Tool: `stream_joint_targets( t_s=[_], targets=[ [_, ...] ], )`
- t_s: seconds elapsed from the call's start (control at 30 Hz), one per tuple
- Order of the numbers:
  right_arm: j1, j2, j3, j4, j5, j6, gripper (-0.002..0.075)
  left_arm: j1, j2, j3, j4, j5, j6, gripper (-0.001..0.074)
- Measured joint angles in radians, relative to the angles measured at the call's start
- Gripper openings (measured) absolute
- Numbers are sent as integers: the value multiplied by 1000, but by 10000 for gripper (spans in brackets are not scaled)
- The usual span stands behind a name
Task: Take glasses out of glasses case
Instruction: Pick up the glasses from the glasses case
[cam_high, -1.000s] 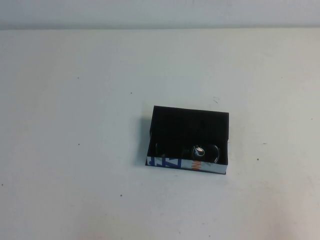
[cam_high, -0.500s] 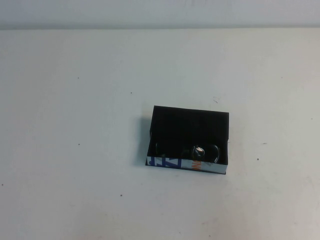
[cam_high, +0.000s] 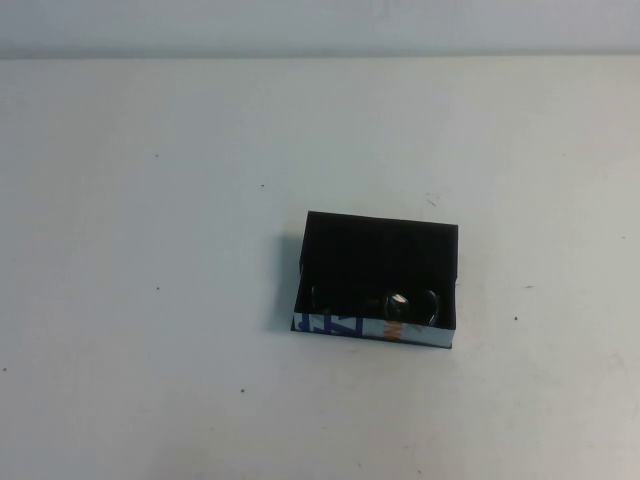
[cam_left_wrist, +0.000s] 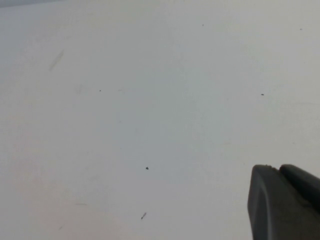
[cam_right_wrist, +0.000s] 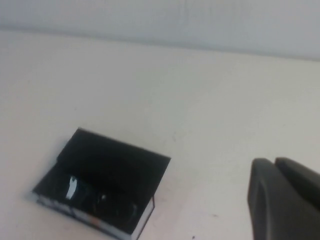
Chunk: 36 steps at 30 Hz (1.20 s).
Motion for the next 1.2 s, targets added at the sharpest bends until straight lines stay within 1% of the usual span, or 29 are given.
stream_joint_targets(
  t_s=[0.1,0.2,0.33,0.43,0.67,0.87,1.03,1.2],
  targets=[
    [0,158,-131,68,151,-183,-18,0,0,0,0,0,0,-4],
    [5,308,-253,101,304,-326,-18,0,0,0,0,0,0,-4],
    [60,499,-409,84,490,-437,-18,0,0,0,0,0,0,-4],
    [126,634,-538,17,581,-484,-18,0,0,0,0,0,0,-4],
    [307,913,-761,-192,611,-577,-18,0,0,0,0,0,0,-5],
    [427,1090,-846,-254,611,-612,-18,0,0,0,0,0,0,-4],
    [468,1224,-895,-255,611,-584,-18,0,0,0,0,0,0,-4],
    [470,1310,-933,-229,609,-554,-11,0,0,0,0,0,0,-4]
  ],
)
